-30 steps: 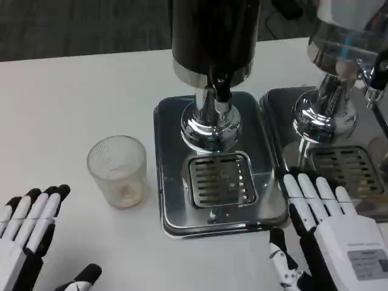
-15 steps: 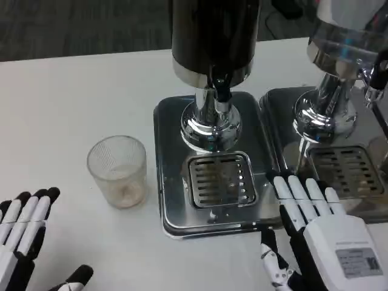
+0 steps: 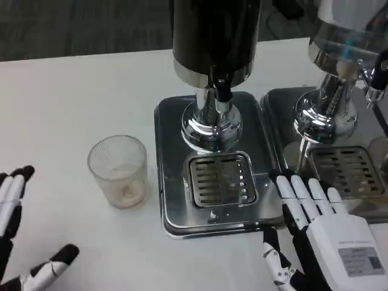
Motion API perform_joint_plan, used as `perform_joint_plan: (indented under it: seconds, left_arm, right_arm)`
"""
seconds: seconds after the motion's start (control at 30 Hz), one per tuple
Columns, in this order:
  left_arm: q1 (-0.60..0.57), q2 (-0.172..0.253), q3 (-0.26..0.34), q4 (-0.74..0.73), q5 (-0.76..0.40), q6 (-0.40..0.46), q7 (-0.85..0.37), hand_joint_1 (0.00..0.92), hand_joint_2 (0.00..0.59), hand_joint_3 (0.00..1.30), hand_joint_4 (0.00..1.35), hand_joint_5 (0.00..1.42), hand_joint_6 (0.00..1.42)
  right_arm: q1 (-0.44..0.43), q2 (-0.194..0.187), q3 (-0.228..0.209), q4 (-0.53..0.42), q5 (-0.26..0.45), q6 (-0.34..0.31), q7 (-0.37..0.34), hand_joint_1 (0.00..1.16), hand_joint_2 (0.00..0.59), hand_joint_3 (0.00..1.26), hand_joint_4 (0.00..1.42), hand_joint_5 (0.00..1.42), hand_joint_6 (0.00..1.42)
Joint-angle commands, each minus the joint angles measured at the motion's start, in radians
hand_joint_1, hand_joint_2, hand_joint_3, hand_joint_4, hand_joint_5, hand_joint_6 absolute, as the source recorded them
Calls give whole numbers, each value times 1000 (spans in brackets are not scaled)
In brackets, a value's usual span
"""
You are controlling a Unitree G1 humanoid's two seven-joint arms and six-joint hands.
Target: Grasp the cup under the faucet to collect the drink, then remove the cup.
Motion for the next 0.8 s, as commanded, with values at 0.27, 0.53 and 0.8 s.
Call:
perform_joint_plan:
  seconds: [0.27, 0.53, 0.8]
  left_arm:
    - [-253, -78, -58, 180, -173, -30, -135, 0, 74, 0, 0, 0, 0]
    - [-405, -105, -92, 404, -217, -103, -175, 0, 53, 0, 0, 0, 0]
    - [-479, -123, -136, 504, -202, -155, -162, 1, 36, 0, 0, 57, 0]
  right_arm:
    - [17, 40, 10, 8, -6, 38, -32, 69, 502, 16, 0, 0, 0]
    - [20, 62, 29, 12, -19, 63, -43, 67, 500, 23, 0, 0, 0]
    - [33, 69, 42, 6, -28, 80, -45, 65, 501, 37, 0, 0, 0]
